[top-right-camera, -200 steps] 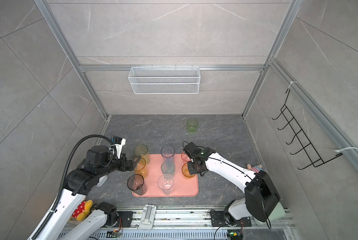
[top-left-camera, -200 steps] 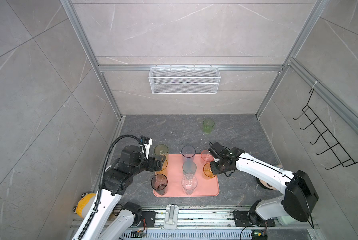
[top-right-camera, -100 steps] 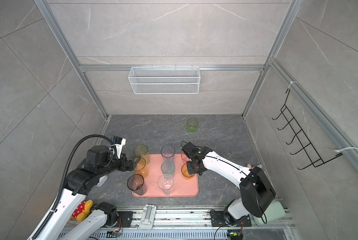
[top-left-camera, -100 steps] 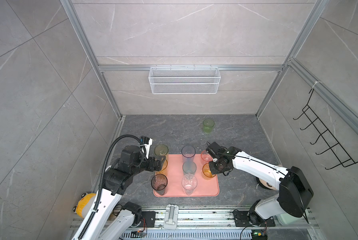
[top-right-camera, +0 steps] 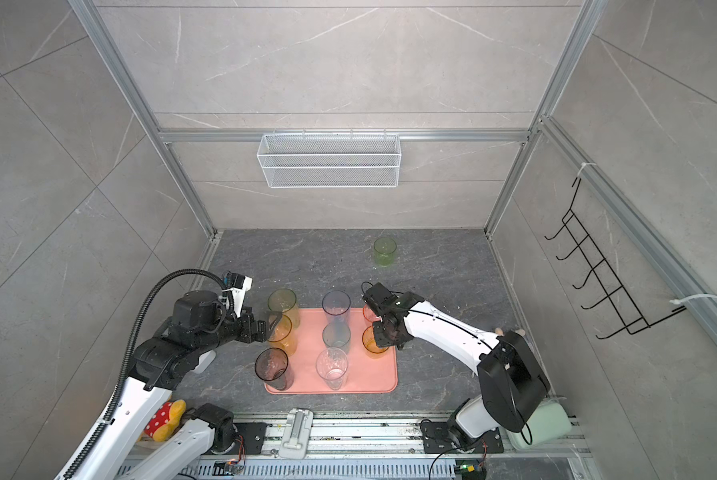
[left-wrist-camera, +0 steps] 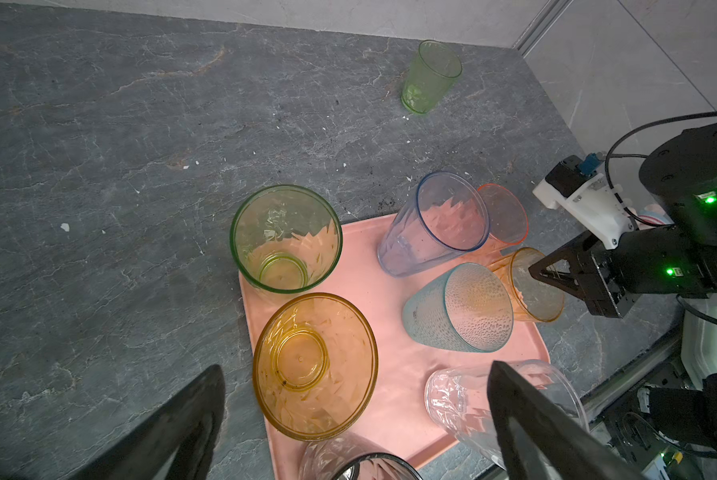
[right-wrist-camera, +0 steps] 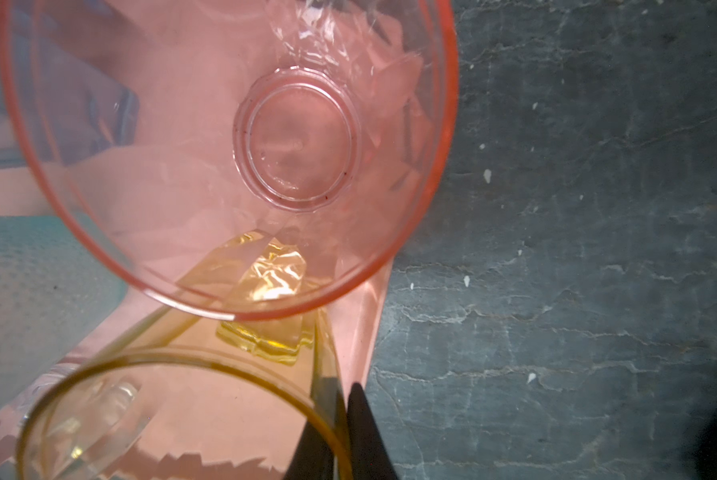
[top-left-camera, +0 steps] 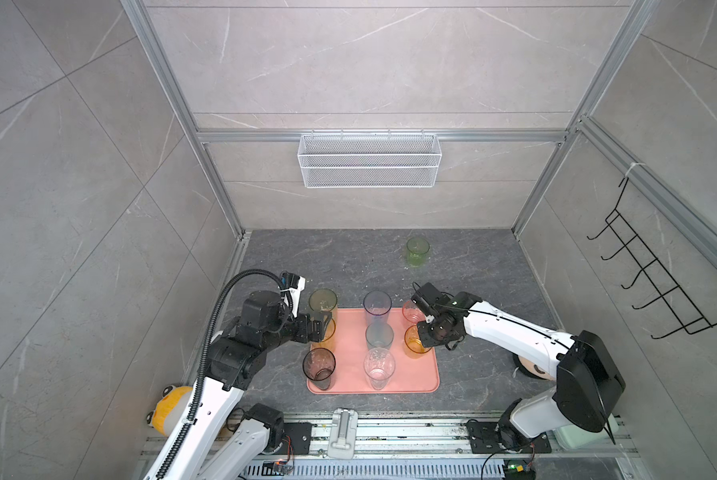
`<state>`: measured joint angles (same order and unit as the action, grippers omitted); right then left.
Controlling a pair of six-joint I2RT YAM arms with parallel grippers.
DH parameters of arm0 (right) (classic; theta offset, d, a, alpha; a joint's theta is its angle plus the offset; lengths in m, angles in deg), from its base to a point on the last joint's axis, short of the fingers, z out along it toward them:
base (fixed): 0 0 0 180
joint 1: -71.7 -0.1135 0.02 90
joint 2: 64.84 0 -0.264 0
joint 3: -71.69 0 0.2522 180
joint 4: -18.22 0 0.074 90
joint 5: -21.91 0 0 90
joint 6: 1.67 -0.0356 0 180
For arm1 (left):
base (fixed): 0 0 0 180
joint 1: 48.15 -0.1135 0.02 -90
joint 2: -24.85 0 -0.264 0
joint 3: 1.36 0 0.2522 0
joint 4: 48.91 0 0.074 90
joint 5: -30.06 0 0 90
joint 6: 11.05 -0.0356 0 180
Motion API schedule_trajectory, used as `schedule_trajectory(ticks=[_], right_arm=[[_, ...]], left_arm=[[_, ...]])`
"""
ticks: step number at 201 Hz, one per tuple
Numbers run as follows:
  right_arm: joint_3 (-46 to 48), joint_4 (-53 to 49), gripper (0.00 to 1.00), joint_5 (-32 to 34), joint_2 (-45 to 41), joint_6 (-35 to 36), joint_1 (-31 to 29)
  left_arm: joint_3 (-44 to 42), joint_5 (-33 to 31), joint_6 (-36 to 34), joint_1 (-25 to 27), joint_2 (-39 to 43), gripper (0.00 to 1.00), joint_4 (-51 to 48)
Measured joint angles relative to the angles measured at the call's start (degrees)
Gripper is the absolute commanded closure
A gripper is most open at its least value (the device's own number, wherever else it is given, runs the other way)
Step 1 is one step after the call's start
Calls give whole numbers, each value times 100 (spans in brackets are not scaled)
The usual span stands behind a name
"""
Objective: Place the glasses into the tray
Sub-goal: 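Open the right gripper and raise it off the yellow cup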
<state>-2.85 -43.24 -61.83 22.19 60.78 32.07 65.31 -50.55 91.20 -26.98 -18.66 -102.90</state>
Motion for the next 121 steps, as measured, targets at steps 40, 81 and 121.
schedule_trajectory(ticks=[40,81,121], right_arm=[[-90,-44,76,63,0,-35,0],[-232,-162,59,111,-37,-39,0],[-511,-389,54,153,-328,7,0]], left_arm=[[0,0,0,0,0,2,0],[0,0,0,-2,0,2,0],[0,0,0,0,2,2,0]])
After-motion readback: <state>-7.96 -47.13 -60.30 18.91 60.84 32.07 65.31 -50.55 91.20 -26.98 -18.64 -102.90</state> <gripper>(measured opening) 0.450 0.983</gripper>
